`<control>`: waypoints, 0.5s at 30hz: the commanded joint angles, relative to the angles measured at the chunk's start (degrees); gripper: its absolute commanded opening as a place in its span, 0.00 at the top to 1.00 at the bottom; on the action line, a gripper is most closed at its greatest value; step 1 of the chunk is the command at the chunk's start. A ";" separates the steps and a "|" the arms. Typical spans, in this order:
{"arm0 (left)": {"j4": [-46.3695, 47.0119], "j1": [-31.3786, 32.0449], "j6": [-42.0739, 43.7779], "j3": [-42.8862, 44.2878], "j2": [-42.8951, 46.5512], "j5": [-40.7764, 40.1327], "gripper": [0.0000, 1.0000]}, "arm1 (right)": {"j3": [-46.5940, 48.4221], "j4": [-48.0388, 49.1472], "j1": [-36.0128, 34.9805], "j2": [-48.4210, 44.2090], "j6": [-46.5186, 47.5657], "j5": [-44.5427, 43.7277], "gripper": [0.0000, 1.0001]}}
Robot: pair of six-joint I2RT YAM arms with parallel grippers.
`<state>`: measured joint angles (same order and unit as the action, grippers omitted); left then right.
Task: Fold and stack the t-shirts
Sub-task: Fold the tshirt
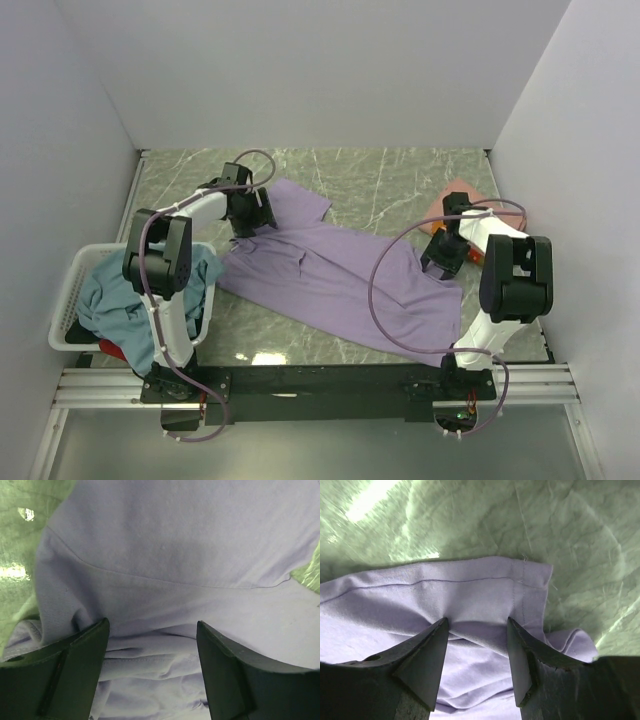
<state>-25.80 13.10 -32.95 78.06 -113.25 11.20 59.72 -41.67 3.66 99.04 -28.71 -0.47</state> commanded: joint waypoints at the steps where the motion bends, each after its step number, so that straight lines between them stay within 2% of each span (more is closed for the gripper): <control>1: -4.26 0.08 2.19 0.86 1.72 -1.62 0.23 | 1.44 -3.33 -0.32 -2.54 -1.00 -1.28 0.43; 6: -6.27 0.17 2.10 8.48 0.49 -0.22 0.23 | 4.52 -3.86 0.82 -4.56 0.84 -3.92 0.43; 15: -9.61 0.08 1.75 21.33 -4.95 1.45 0.24 | 4.61 0.01 4.86 -2.63 4.01 -7.61 0.44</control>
<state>-32.91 13.15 -32.12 95.11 -116.14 11.51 62.96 -43.53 7.35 96.88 -26.48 -4.38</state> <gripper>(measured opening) 0.760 0.565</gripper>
